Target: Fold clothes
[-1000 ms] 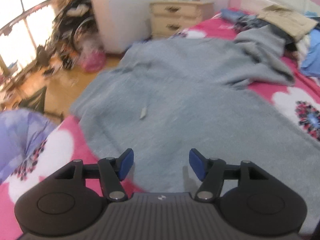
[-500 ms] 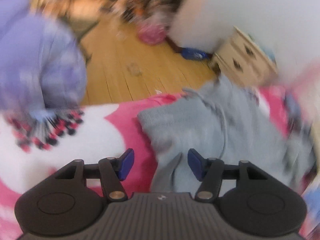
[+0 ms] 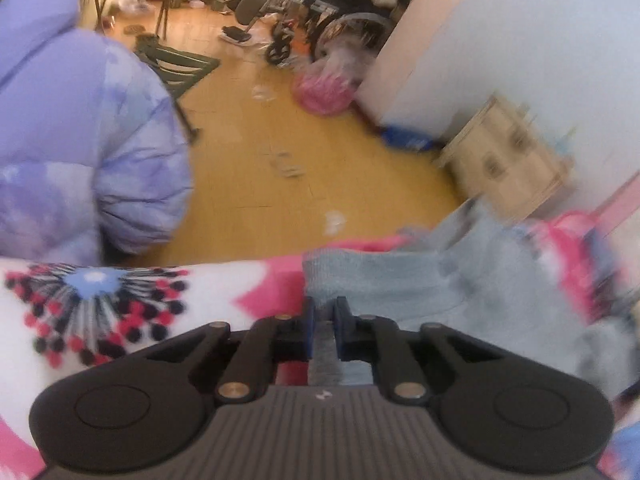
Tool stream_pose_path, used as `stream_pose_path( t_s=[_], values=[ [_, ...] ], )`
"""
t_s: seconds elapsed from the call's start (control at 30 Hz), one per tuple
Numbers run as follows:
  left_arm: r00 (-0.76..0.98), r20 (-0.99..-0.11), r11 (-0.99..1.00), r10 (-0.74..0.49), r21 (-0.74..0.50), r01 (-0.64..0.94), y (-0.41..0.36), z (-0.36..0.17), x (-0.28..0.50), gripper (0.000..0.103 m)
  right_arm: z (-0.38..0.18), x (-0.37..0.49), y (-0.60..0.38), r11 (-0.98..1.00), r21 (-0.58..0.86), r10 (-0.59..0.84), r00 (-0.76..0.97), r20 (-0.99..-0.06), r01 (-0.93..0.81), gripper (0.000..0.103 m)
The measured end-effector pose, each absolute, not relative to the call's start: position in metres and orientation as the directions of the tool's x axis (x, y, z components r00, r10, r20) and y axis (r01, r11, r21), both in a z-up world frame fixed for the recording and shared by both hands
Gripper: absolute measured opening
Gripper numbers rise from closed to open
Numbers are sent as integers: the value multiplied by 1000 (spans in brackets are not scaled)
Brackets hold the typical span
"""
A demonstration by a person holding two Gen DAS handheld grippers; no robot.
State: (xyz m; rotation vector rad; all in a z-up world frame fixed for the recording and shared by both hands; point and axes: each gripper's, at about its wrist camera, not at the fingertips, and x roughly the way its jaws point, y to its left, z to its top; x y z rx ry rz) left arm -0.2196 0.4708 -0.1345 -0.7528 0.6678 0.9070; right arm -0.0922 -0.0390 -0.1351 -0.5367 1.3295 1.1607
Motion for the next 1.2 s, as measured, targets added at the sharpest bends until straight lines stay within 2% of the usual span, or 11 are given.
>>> stream_pose_path(
  t_s=[0.03,0.17,0.2,0.27,0.47,0.6,0.67,0.77,0.93,1.1,1.2],
  values=[
    [412,-787,416,460,-219,-883,469,-140,-215,6,-142,-92,-40,393,292,348,-153,-925,-872,34],
    [380,-782,380,495,-198,-903,469,-136,-225,24,-136,-99,-50,363,311,408,-150,-900,-878,51],
    [385,-768,369,512,-208,-906,468,-129,-230,26,-133,-100,-53,360,321,421,-155,-894,-876,52],
    [373,-737,385,564,-165,-908,460,-108,-230,35,-128,-98,-56,361,328,428,-158,-890,-873,52],
    [506,-691,697,516,-6,-718,387,-69,-122,52,-80,-52,-47,380,294,534,-51,-844,-877,54],
    [583,-673,842,455,112,-528,337,-42,-50,67,-52,28,-49,544,288,625,152,-766,-788,59],
    [616,-668,892,418,171,-419,313,-29,-15,76,-48,80,-54,657,328,636,265,-725,-679,59],
    [655,-667,935,354,256,-245,275,-11,39,77,-53,148,-60,764,381,615,407,-675,-521,59],
    [634,-733,951,246,307,-14,203,-72,117,77,-89,244,-43,823,440,568,511,-645,-358,59],
    [648,-735,961,200,275,15,186,-122,168,76,-125,297,-23,863,423,504,534,-678,-276,60],
    [655,-731,971,189,237,-16,187,-141,191,69,-141,314,-23,849,466,522,531,-668,-248,58]
  ],
)
